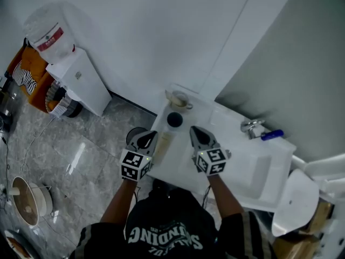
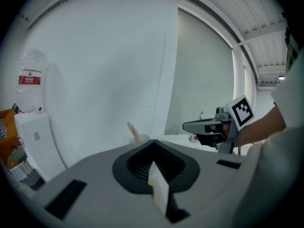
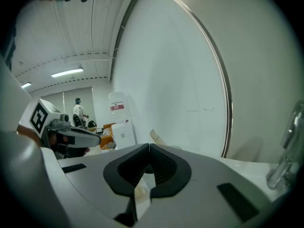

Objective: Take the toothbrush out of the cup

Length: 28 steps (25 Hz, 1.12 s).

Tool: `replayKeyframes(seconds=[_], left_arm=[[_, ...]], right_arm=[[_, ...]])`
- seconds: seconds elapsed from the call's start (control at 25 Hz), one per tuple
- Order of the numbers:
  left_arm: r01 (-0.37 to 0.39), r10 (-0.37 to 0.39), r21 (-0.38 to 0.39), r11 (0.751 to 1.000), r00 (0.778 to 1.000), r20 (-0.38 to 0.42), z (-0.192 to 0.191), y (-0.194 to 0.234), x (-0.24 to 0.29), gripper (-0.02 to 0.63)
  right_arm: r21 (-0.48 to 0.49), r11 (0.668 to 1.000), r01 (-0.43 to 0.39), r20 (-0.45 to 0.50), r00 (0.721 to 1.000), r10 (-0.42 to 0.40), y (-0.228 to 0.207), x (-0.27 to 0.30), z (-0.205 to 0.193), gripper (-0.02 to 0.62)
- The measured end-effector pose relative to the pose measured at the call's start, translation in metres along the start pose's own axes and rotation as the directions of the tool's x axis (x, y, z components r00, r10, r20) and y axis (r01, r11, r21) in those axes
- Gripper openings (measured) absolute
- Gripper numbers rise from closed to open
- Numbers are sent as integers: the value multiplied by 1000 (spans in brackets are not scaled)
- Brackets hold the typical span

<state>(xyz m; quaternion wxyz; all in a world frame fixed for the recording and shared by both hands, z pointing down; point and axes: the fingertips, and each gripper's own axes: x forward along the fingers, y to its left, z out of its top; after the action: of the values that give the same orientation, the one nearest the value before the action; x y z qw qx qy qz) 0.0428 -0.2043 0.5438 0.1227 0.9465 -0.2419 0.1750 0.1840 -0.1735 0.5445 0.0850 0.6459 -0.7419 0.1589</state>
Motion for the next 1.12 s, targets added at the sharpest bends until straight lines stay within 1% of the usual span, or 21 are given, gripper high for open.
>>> replayKeyframes(seconds=[0.2, 0.24, 0.28, 0.36, 0.6, 0.72, 0.84, 0.96, 1.04, 1.12], left_arm=[[-48, 47, -40, 998, 999, -17, -14, 19, -8, -2], [-58, 58, -47, 997, 998, -18, -15, 24, -10, -2], [-69, 68, -53, 996, 998, -19, -17, 28, -12, -2], [-90, 89, -66, 994, 996, -22, -21, 38, -17, -2], [-164, 161, -108, 980, 986, -41, -34, 62, -34, -2], [-194, 189, -126, 973, 981, -51, -42, 70, -41, -2], [-221, 214, -142, 965, 975, -62, -49, 77, -48, -2], [-244, 235, -156, 957, 969, -71, -55, 86, -56, -2], [-255, 245, -163, 953, 967, -75, -58, 89, -60, -2], [-264, 254, -169, 950, 964, -80, -61, 92, -63, -2]], right_arm=[[-58, 996, -66, -45, 997, 63, 9, 36, 5, 1], [-73, 995, -72, -51, 996, 68, 10, 44, 6, 15], [-88, 993, -75, -57, 996, 70, 10, 52, 8, 43], [-122, 990, -75, -75, 995, 66, 9, 69, 11, 75], [-239, 966, -94, -143, 988, 60, 7, 117, 13, 101], [-294, 949, -111, -207, 977, 50, 3, 143, 4, 115], [-304, 945, -117, -263, 964, 35, -5, 163, -4, 143], [-313, 943, -110, -298, 955, 13, -4, 173, -4, 149], [-329, 938, -105, -310, 951, -2, -2, 177, -4, 149], [-358, 928, -101, -300, 954, -12, -1, 181, -4, 149]])
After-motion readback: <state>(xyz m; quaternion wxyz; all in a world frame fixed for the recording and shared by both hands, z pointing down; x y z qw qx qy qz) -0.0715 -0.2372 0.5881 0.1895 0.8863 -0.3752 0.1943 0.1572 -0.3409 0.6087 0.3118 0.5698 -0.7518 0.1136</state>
